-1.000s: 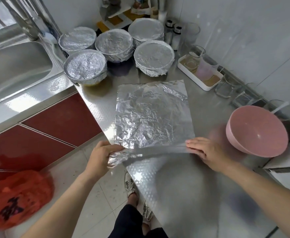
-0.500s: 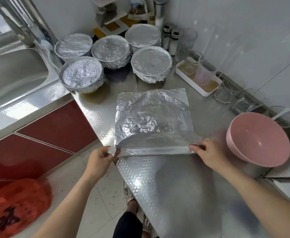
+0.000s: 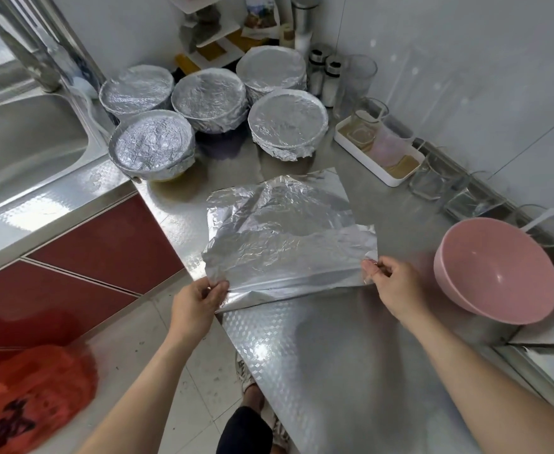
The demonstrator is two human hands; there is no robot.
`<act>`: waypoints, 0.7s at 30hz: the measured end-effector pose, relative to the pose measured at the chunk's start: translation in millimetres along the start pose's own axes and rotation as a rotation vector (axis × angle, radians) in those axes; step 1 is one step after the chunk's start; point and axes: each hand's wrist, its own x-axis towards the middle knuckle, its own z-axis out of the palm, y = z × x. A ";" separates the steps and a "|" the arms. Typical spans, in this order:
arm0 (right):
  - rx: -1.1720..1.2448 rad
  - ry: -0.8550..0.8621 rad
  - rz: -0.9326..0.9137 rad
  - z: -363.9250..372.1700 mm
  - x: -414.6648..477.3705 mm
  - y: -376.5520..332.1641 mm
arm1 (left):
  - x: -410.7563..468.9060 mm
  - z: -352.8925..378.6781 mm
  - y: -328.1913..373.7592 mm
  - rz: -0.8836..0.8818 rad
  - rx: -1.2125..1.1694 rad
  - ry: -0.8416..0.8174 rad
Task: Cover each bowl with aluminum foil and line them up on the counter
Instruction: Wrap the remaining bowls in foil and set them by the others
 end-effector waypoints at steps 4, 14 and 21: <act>-0.122 -0.022 -0.034 2.9 4.5 -6.8 | -4.7 3.7 5.6 -0.029 0.023 0.045; -0.198 -0.038 -0.078 6.3 11.0 5.2 | -20.6 -0.1 11.6 -0.117 -0.244 -0.056; -0.367 0.016 -0.093 10.8 9.7 -2.1 | -20.8 6.8 14.4 0.017 0.072 0.036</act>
